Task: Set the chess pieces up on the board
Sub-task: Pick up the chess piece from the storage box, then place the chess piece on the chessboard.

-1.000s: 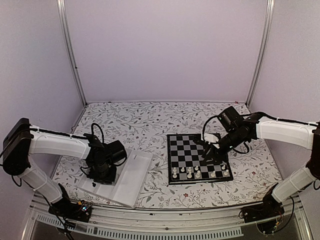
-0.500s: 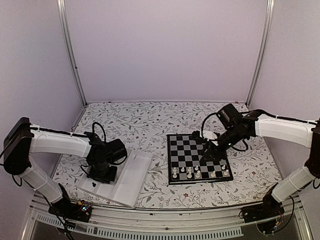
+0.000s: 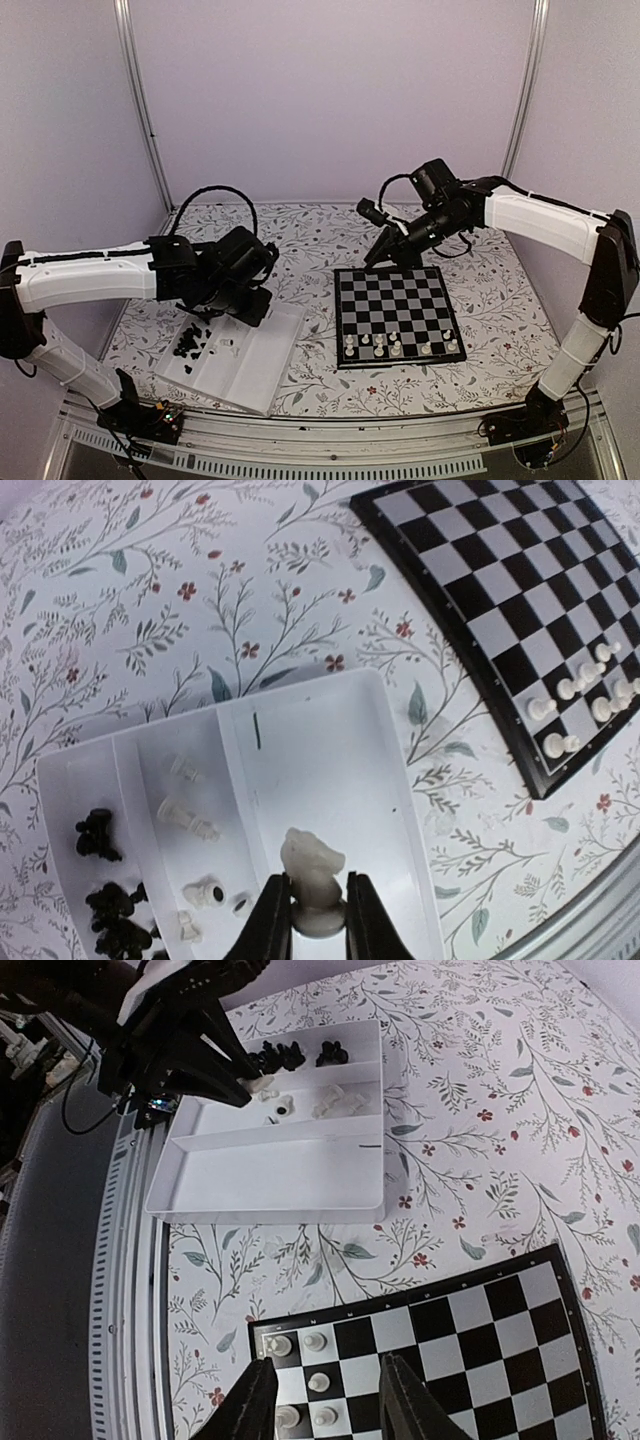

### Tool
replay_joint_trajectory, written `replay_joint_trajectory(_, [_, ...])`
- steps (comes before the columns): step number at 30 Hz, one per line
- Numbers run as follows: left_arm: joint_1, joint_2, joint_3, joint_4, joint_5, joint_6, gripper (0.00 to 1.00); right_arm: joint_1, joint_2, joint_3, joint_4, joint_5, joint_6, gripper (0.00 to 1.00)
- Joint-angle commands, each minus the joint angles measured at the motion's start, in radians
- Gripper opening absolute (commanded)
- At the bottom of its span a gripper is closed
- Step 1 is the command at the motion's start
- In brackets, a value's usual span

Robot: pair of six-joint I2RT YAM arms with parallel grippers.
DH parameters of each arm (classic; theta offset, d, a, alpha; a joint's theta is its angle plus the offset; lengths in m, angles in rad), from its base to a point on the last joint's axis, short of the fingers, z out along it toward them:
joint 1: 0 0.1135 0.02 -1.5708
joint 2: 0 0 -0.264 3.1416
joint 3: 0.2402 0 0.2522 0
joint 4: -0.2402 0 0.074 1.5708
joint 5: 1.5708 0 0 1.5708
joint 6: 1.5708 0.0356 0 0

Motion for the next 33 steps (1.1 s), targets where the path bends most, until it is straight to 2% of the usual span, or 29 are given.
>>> replay_joint_trajectory(1, [-0.027, -0.037, 0.0, 0.257, 0.006, 0.198, 0.07, -0.004, 0.157, 0.147, -0.114, -0.265, 0.095, 0.37])
replay_joint_trajectory(5, [-0.043, -0.008, 0.004, 0.374, 0.07, 0.278, 0.08, 0.005, 0.309, 0.242, -0.164, -0.451, 0.126, 0.38])
replay_joint_trajectory(10, [-0.064, 0.073, 0.047, 0.406, 0.093, 0.328, 0.08, 0.05, 0.376, 0.286, -0.152, -0.553, 0.174, 0.41])
replay_joint_trajectory(21, [-0.106, 0.153, 0.116, 0.434, 0.12, 0.367, 0.08, 0.07, 0.43, 0.302, -0.128, -0.628, 0.223, 0.42])
replay_joint_trajectory(27, [-0.117, 0.162, 0.134, 0.432, 0.117, 0.374, 0.08, 0.073, 0.436, 0.303, -0.126, -0.631, 0.228, 0.37])
replay_joint_trajectory(33, [-0.129, 0.16, 0.142, 0.432, 0.105, 0.371, 0.08, 0.072, 0.444, 0.303, -0.118, -0.587, 0.24, 0.36])
